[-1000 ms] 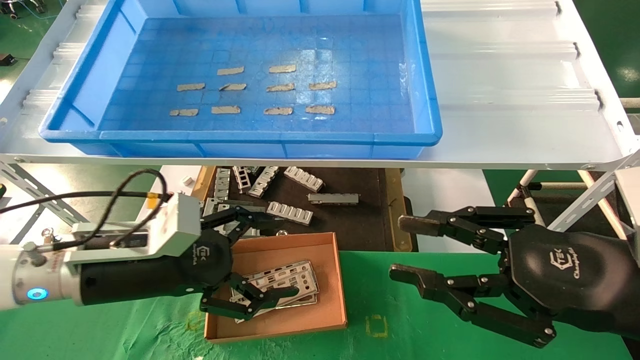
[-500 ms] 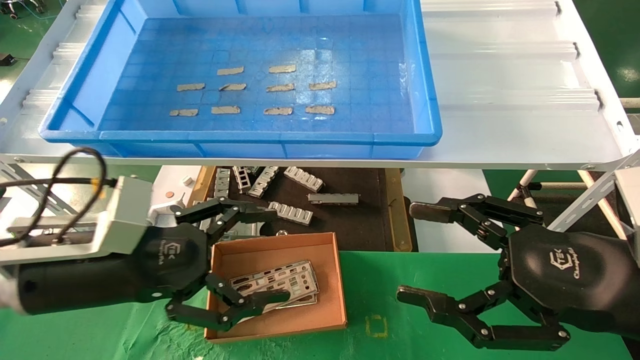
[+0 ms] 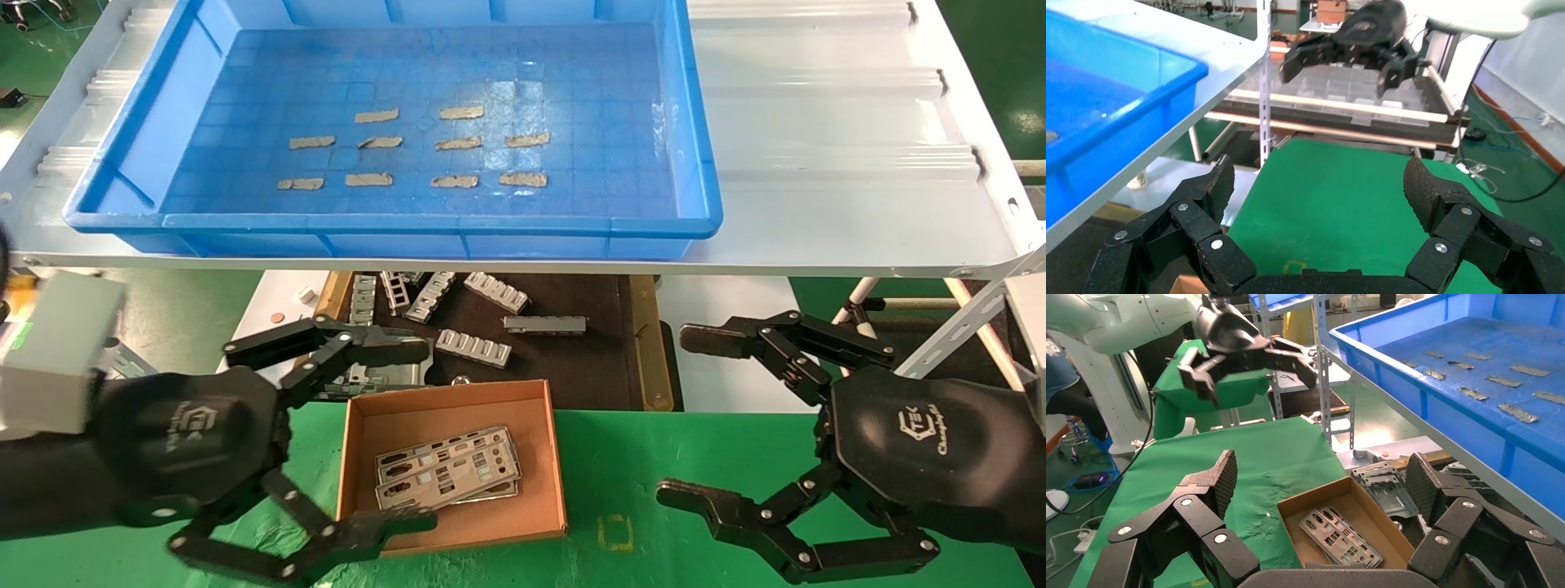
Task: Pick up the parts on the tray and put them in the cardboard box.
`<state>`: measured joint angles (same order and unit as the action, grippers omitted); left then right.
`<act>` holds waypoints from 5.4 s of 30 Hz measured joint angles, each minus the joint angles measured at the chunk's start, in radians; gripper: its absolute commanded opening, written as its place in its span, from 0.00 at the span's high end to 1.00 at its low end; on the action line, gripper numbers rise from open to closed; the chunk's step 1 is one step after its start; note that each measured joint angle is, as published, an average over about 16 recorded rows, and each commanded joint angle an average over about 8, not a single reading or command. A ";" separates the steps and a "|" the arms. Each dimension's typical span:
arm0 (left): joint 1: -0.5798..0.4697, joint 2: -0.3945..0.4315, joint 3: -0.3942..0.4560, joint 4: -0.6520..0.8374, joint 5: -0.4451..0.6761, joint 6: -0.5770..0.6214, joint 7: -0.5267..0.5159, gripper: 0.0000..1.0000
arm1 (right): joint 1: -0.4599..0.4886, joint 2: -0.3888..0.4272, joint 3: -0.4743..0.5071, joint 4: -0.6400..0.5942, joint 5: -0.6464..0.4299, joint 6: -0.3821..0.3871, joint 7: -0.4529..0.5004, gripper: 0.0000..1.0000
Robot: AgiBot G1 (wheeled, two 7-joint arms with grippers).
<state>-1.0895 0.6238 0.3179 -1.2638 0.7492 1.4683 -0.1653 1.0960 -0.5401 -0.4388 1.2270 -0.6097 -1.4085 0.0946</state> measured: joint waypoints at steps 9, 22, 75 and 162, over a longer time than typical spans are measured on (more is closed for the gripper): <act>0.020 -0.016 -0.050 -0.026 -0.025 0.035 -0.027 0.00 | 0.000 0.000 0.000 0.000 0.000 0.000 0.000 0.00; 0.019 -0.015 -0.047 -0.024 -0.024 0.033 -0.025 0.00 | 0.000 0.000 0.000 0.000 0.000 0.000 0.000 0.00; 0.015 -0.012 -0.037 -0.020 -0.018 0.026 -0.022 0.00 | 0.000 0.000 0.000 0.000 0.000 0.000 0.000 0.00; 0.015 -0.012 -0.037 -0.020 -0.018 0.026 -0.022 0.00 | 0.000 0.000 0.000 0.000 0.000 0.000 0.000 0.00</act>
<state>-1.0747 0.6114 0.2805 -1.2834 0.7308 1.4946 -0.1870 1.0958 -0.5401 -0.4386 1.2268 -0.6096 -1.4083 0.0946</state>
